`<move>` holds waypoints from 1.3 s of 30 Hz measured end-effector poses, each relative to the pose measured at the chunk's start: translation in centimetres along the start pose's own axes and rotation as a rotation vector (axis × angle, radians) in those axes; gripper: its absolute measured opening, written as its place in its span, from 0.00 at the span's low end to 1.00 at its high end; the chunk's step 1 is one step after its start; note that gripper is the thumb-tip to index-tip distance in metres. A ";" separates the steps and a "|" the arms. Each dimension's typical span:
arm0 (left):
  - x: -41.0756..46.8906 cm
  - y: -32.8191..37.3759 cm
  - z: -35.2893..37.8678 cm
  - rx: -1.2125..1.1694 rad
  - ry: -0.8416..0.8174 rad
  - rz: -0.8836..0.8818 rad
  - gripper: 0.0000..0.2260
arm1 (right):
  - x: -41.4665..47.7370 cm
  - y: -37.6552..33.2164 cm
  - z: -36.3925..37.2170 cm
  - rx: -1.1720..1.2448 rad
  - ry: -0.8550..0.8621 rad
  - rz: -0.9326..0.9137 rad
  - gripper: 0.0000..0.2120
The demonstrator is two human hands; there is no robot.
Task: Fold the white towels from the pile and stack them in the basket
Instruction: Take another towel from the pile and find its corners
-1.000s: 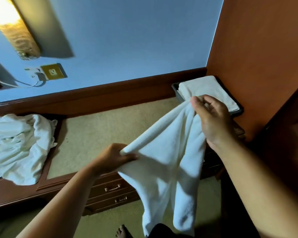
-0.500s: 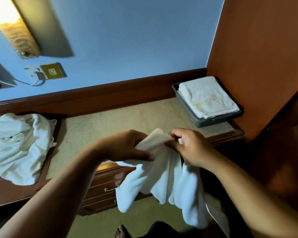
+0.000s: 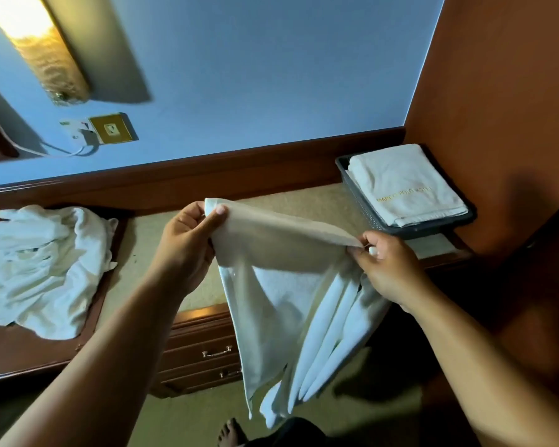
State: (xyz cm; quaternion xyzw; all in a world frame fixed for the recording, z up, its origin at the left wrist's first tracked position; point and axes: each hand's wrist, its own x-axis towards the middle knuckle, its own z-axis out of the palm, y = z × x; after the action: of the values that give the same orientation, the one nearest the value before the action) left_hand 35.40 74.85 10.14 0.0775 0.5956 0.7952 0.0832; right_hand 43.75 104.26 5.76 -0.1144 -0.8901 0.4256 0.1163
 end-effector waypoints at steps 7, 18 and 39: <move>-0.6 0.8 4.2 0.177 0.155 0.108 0.04 | 0.8 2.0 0.4 -0.011 -0.011 0.159 0.10; -0.2 -0.4 9.7 0.344 0.087 0.115 0.03 | -1.7 -0.8 -5.3 0.690 0.038 0.317 0.11; -3.9 0.9 8.6 -0.042 -0.027 -0.063 0.08 | -3.4 -10.7 1.1 0.382 0.134 -0.216 0.10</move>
State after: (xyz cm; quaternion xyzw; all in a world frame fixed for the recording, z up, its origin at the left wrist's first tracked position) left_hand 41.04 81.81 13.30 0.0676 0.5796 0.8035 0.1178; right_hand 45.46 95.85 13.12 -0.0225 -0.7906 0.5631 0.2394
